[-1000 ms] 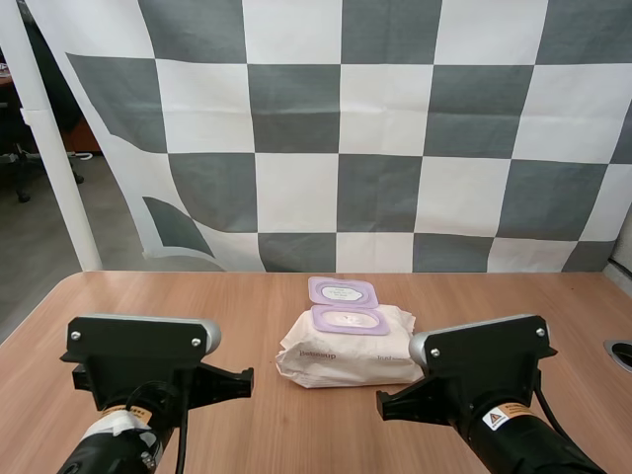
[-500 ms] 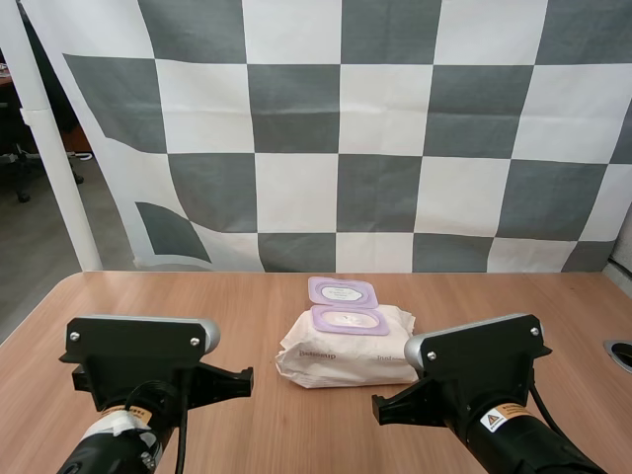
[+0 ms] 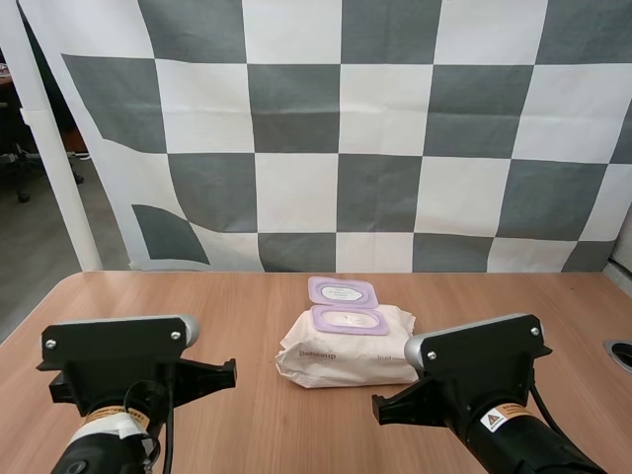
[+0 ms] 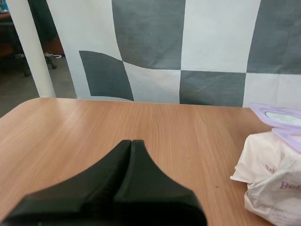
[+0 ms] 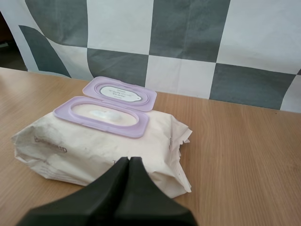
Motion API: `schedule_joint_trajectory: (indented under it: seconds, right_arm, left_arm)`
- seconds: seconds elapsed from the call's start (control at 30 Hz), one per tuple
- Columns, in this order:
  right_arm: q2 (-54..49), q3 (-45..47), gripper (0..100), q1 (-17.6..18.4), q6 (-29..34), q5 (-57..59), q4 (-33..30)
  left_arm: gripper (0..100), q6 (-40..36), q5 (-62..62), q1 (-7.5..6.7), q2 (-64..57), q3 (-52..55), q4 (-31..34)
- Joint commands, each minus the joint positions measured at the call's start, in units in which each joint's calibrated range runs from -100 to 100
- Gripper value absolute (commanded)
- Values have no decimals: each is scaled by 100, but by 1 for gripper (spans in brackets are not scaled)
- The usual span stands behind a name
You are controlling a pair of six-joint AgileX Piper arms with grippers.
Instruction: Open the wet wipes lid
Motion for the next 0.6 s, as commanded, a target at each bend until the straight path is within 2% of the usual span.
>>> schedule_joint_trajectory:
  seconds: [0.0, 0.57]
  right_arm:
    - [0, 0, 0, 4, -3, 4, 9]
    - [0, 0, 0, 6, -3, -12, 9]
  left_arm:
    - [0, -214, -53, 6, 0, 0, 1]
    - [0, -214, -73, 6, 0, 0, 1]
